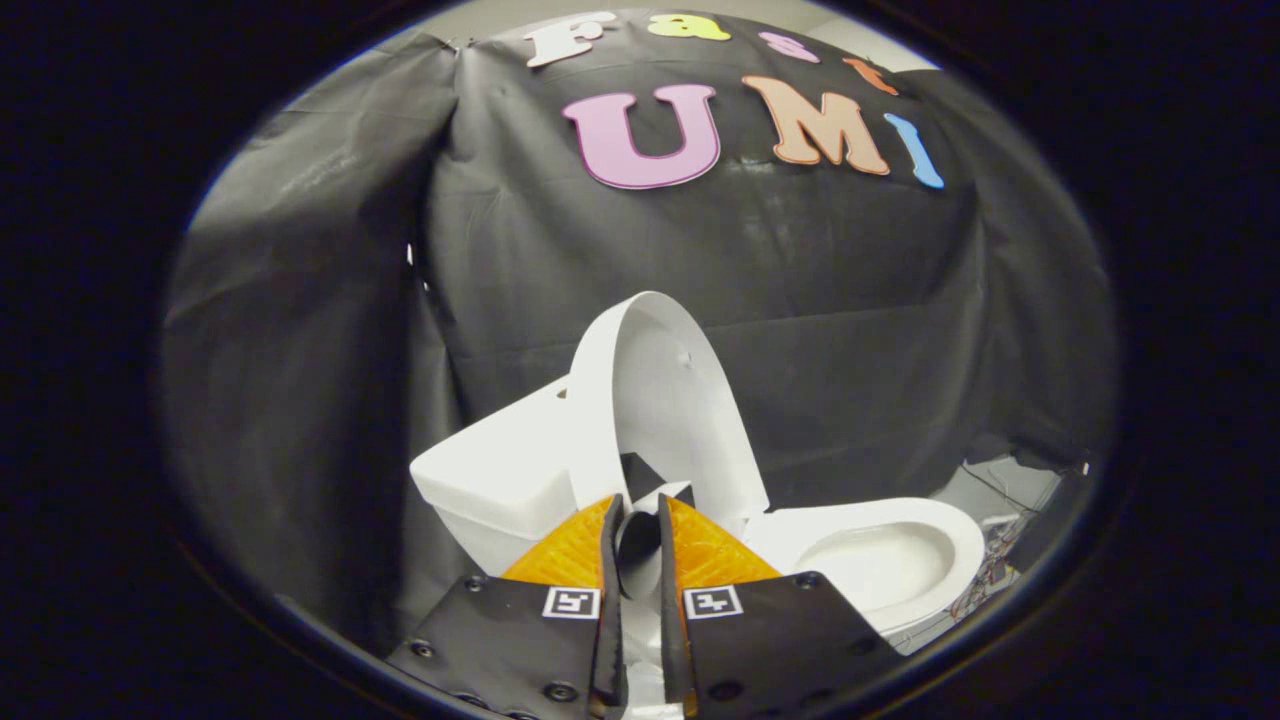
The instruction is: Open the toilet lid.
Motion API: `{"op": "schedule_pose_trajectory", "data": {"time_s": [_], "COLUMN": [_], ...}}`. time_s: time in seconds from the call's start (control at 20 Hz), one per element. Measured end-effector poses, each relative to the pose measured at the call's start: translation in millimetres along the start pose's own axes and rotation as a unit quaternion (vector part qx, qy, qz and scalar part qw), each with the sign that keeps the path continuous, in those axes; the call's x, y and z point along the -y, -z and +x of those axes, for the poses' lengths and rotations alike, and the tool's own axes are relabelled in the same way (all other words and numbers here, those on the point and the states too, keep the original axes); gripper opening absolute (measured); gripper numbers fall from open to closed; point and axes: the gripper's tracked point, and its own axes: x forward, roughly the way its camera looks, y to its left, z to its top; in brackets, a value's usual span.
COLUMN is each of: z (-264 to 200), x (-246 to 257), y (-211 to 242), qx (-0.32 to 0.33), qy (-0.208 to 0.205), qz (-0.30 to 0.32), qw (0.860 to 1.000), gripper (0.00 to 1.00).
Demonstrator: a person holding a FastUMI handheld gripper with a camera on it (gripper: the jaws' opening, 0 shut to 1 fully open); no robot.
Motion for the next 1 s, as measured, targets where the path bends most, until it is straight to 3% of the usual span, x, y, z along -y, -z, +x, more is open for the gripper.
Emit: {"op": "schedule_pose_trajectory", "data": {"time_s": [0.05,0.2,0.35,0.5,1.0], "z": [3,0,-5,-20,-75], "x": [-4,-8,-23,-19,56], "y": [2,5,0,1,5], "qx": [-0.008,-0.015,-0.018,-0.033,-0.041], "qy": [0.002,-0.001,-0.046,-0.062,-0.053], "qz": [-0.001,-0.011,-0.011,-0.037,-0.036], "qw": [1.000,1.000,0.999,0.997,0.997], "gripper": [0.16,0.30,0.65,1.00,0.99]}}
